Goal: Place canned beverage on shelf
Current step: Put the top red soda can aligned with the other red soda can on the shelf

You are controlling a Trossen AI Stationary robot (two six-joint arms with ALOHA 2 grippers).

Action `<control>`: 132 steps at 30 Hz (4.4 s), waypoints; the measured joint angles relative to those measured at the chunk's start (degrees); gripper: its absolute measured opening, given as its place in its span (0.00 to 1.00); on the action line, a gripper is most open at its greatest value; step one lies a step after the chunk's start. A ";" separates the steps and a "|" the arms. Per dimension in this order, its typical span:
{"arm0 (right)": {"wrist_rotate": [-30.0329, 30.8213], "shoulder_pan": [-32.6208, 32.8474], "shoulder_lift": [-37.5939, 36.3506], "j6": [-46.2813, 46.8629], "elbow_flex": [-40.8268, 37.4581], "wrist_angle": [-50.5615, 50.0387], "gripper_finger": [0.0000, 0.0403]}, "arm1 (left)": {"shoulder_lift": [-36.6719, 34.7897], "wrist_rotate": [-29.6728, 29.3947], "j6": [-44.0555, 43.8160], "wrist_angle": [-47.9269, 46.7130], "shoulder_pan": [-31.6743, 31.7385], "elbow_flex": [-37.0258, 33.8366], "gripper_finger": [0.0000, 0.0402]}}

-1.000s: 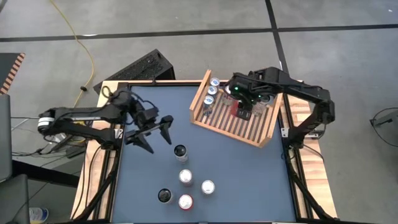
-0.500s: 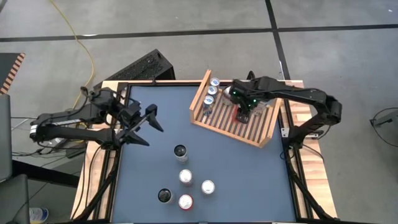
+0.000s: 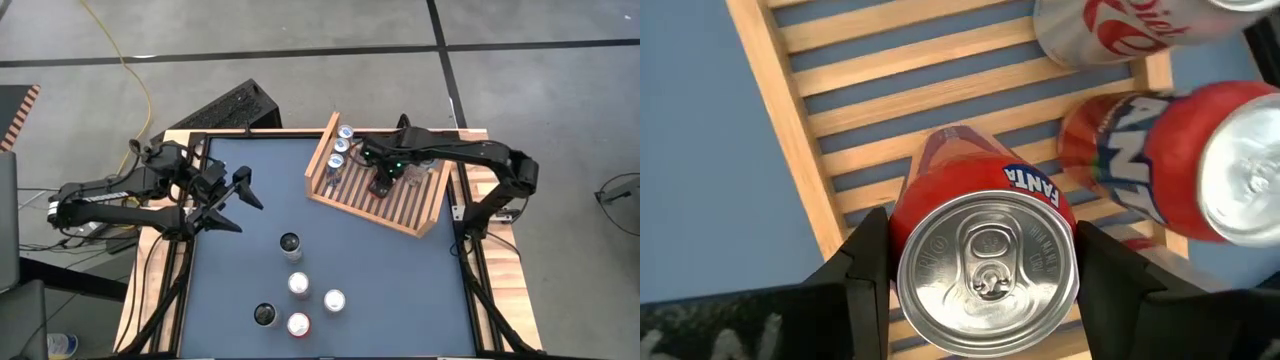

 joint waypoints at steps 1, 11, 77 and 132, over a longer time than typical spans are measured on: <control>0.13 0.00 0.55 -0.02 0.00 0.23 0.49 | -0.01 0.00 -0.01 0.06 0.00 0.00 0.83; 1.07 -0.74 2.76 -1.09 0.13 -0.05 0.49 | -0.01 -0.07 -0.15 -0.81 -0.02 0.00 0.83; -1.62 -3.34 0.44 -4.70 -3.96 1.89 0.65 | -0.01 -2.36 1.11 -1.21 -0.02 0.00 0.83; 1.11 -1.65 0.71 0.53 -4.17 0.73 0.86 | -0.01 -2.29 2.23 -2.89 -0.02 0.00 0.83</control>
